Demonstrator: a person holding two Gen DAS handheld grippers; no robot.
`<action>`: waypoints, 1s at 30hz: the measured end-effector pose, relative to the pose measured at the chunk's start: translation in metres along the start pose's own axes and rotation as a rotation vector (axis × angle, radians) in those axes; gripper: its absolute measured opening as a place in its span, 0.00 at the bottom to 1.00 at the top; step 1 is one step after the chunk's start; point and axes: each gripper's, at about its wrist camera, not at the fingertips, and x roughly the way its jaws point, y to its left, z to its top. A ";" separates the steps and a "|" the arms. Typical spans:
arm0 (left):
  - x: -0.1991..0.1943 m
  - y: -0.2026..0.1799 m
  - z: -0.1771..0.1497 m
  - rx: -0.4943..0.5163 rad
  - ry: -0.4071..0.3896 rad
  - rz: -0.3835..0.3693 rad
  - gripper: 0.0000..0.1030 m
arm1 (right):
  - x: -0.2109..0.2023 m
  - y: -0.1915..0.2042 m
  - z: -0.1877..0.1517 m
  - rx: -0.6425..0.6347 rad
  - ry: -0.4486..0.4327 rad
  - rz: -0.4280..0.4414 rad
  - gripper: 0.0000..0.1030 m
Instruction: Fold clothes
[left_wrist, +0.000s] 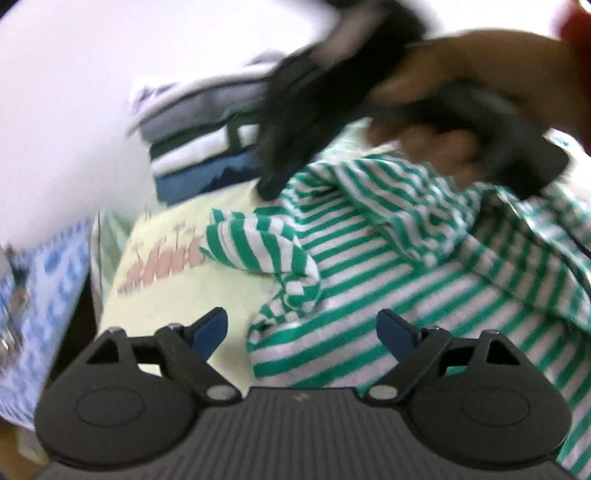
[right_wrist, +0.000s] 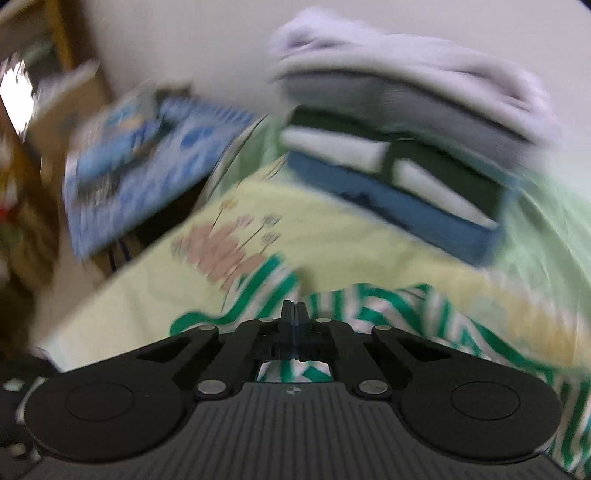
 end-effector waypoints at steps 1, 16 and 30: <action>0.005 0.007 0.005 -0.046 0.008 -0.026 0.86 | -0.009 -0.008 -0.002 0.035 -0.017 0.012 0.00; 0.042 -0.096 0.046 0.159 -0.040 -0.050 0.17 | -0.077 -0.048 -0.035 0.116 -0.153 -0.085 0.34; 0.051 -0.141 0.039 0.403 -0.049 0.050 0.23 | -0.048 -0.023 -0.034 -0.129 -0.032 0.093 0.36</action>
